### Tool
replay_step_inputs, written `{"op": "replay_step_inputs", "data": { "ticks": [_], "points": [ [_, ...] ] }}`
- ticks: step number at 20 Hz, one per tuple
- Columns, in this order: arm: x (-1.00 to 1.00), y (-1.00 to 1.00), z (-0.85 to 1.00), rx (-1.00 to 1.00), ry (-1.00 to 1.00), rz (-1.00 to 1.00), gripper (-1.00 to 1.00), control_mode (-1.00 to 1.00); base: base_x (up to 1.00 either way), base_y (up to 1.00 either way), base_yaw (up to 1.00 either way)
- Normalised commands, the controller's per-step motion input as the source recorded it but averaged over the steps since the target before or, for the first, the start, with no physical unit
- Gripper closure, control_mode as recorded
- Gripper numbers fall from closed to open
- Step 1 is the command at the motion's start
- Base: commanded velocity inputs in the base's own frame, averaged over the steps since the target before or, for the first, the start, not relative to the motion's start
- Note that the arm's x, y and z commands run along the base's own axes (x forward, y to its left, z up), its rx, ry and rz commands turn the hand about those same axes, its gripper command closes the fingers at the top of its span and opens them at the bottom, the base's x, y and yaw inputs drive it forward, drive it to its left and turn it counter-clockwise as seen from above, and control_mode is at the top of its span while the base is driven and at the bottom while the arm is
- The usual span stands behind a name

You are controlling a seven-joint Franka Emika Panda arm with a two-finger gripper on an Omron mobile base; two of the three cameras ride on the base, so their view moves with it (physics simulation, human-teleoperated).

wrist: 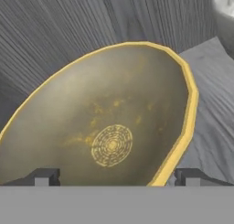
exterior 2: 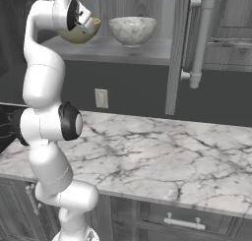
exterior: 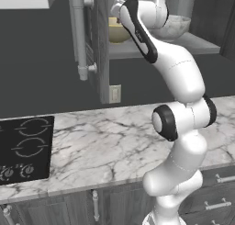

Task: Pick up the bowls from the cabinet and place each bowl in front of a stool on the dining counter.

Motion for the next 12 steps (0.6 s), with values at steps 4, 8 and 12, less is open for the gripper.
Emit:
{"op": "replay_step_inputs", "data": {
  "ticks": [4,8,12],
  "points": [
    [0.11,0.02,-0.06,-0.02,0.05,-0.02,-1.00,-1.00,0.00,0.00,0.00],
    [0.00,0.08,-0.13,-0.04,0.04,-0.03,-1.00,-1.00,0.00,0.00,0.00],
    [0.00,0.08,-0.18,-0.06,0.05,-0.03,1.00,-1.00,0.00,0.00,0.00]
  ]
}}
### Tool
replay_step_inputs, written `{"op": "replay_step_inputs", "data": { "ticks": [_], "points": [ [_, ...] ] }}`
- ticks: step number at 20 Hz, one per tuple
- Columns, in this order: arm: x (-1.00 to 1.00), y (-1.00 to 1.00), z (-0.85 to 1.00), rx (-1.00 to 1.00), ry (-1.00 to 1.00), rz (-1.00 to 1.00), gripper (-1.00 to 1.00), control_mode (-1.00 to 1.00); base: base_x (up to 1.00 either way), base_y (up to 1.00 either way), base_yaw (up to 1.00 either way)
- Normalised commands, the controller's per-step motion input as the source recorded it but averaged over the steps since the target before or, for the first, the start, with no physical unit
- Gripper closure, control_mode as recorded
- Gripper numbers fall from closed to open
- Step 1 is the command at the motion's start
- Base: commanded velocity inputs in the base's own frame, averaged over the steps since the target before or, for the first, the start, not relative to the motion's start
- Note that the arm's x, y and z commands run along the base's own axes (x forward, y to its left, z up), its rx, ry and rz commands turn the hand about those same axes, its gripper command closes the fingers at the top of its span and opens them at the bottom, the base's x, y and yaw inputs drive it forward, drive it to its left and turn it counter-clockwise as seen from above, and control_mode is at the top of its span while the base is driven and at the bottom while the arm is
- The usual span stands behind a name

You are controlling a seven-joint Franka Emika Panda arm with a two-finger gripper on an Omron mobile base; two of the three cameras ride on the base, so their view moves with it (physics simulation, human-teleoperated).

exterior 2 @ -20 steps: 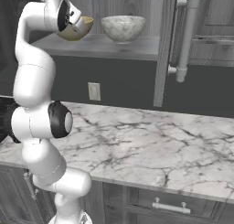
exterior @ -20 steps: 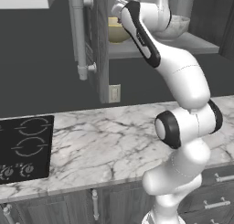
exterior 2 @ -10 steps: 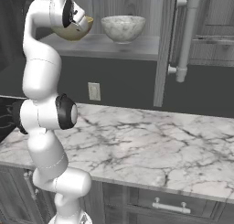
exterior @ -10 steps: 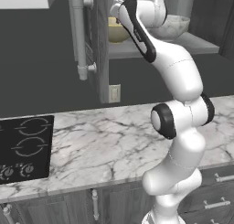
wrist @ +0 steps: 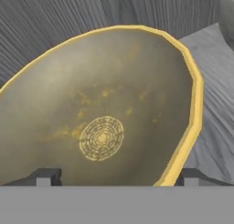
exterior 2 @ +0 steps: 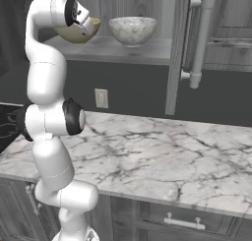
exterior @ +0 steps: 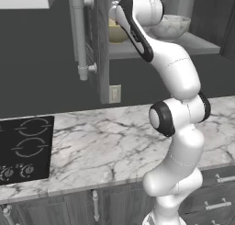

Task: Pick up the bowls from the cabinet and place each bowl in front of a stool on the dining counter.

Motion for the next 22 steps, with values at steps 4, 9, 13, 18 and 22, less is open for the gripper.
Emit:
{"op": "replay_step_inputs", "data": {
  "ticks": [4,9,13,18,22],
  "points": [
    [0.01,0.08,-0.12,-0.02,0.01,-0.01,1.00,-1.00,0.00,0.00,0.00],
    [0.00,0.00,0.00,0.00,0.00,0.00,1.00,-1.00,0.00,0.00,0.00],
    [-0.54,-0.07,0.00,0.00,-0.05,0.00,1.00,-1.00,0.00,0.00,0.00],
    [-1.00,-0.29,0.00,0.00,-0.13,0.00,1.00,-1.00,0.00,0.00,0.00],
    [-1.00,-0.40,-0.01,0.00,-0.09,0.00,1.00,-1.00,0.00,0.00,0.00]
  ]
}}
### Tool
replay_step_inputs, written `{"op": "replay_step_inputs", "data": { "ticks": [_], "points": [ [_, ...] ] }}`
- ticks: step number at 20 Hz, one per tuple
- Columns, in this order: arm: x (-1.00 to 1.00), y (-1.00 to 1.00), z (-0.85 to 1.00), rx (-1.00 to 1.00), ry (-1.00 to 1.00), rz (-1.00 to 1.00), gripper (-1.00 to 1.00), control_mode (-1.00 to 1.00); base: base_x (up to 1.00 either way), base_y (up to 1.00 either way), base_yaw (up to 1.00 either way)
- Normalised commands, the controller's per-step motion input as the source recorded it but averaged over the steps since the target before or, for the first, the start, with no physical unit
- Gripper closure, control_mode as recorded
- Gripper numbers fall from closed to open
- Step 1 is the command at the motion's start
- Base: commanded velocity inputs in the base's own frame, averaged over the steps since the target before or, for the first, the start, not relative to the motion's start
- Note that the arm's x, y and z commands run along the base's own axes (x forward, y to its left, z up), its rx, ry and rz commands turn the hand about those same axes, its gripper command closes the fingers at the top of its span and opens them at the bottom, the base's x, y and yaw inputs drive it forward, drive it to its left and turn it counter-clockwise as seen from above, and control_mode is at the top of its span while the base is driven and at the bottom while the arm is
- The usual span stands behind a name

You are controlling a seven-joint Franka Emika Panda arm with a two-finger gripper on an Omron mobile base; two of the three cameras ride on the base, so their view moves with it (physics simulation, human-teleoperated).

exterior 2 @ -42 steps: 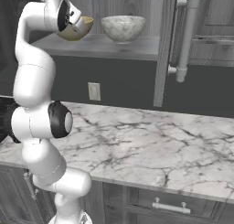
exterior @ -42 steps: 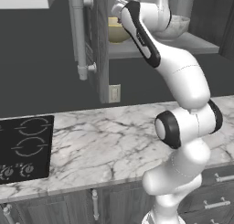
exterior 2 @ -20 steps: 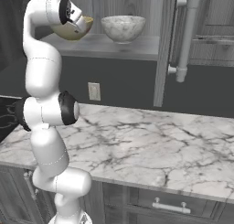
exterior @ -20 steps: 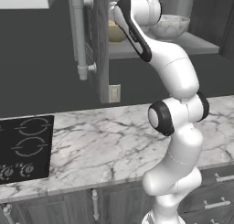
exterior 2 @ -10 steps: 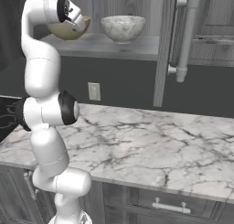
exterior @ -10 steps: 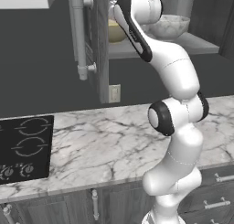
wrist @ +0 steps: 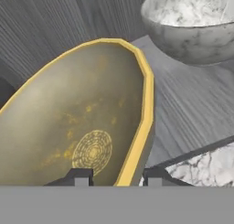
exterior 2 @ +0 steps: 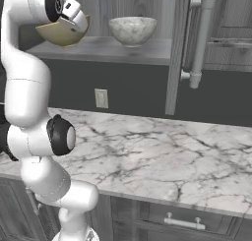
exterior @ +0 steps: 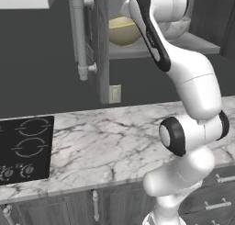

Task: Pick up the bowls from the cabinet and place each bowl in front of a stool on the dining counter.

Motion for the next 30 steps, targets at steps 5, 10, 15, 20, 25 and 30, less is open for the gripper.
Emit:
{"op": "replay_step_inputs", "data": {
  "ticks": [5,10,15,20,25,30],
  "points": [
    [-0.97,-0.35,-0.06,0.02,-0.15,0.00,1.00,-1.00,0.00,0.00,0.00],
    [-0.91,-0.29,-0.07,0.11,-0.20,0.00,1.00,-1.00,0.00,0.00,0.00],
    [-0.77,-0.18,-0.11,0.14,-0.24,0.00,1.00,-1.00,0.00,0.00,0.00],
    [-0.62,-0.26,-0.02,0.12,-0.21,0.00,1.00,-1.00,0.00,0.00,0.00],
    [-0.31,-0.12,0.00,0.06,-0.12,0.00,1.00,1.00,-0.06,-0.01,0.00],
    [0.00,0.00,0.00,0.00,0.00,0.00,1.00,1.00,-0.42,-0.03,0.00]
  ]
}}
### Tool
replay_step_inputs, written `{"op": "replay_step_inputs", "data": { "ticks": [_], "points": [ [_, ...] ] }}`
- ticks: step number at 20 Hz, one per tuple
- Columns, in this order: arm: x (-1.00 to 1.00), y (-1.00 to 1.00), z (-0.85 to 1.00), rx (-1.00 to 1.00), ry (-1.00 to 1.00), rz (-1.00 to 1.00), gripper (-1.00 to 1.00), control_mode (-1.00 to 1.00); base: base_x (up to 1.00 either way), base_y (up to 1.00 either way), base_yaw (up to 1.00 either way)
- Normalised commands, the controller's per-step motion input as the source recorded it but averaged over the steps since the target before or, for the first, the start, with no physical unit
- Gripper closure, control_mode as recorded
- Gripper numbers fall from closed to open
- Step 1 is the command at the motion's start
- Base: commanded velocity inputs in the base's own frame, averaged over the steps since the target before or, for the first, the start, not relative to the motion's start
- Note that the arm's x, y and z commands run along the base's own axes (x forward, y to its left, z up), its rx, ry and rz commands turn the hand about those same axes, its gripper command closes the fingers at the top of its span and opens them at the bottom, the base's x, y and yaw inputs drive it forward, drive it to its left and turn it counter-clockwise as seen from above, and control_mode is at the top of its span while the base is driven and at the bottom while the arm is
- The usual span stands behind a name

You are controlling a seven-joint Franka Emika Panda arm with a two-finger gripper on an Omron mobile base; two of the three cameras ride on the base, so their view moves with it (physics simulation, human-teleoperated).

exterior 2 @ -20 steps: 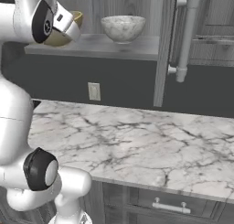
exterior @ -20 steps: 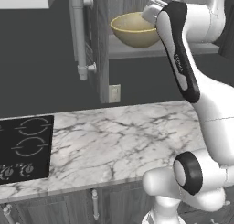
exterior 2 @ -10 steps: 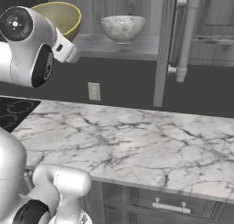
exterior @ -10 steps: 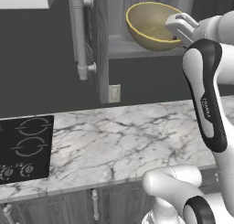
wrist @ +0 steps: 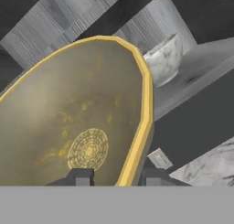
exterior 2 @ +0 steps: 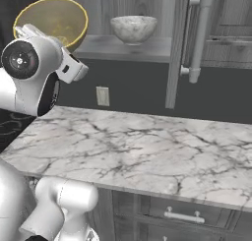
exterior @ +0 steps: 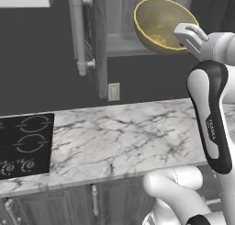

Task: Pick up the bowls from the cabinet and place each bowl in front of a stool on the dining counter.

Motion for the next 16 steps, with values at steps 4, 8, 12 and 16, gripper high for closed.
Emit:
{"op": "replay_step_inputs", "data": {
  "ticks": [4,8,12,16],
  "points": [
    [0.00,0.00,0.00,0.00,0.00,0.00,1.00,1.00,-0.77,-0.07,0.00],
    [0.00,0.00,0.00,0.00,0.00,0.00,1.00,1.00,-0.97,-0.14,0.00],
    [0.00,0.00,0.00,0.00,0.00,0.00,1.00,1.00,-1.00,-0.18,0.00],
    [0.00,0.00,0.00,0.00,0.00,0.00,1.00,1.00,-1.00,-0.27,0.00]
  ]
}}
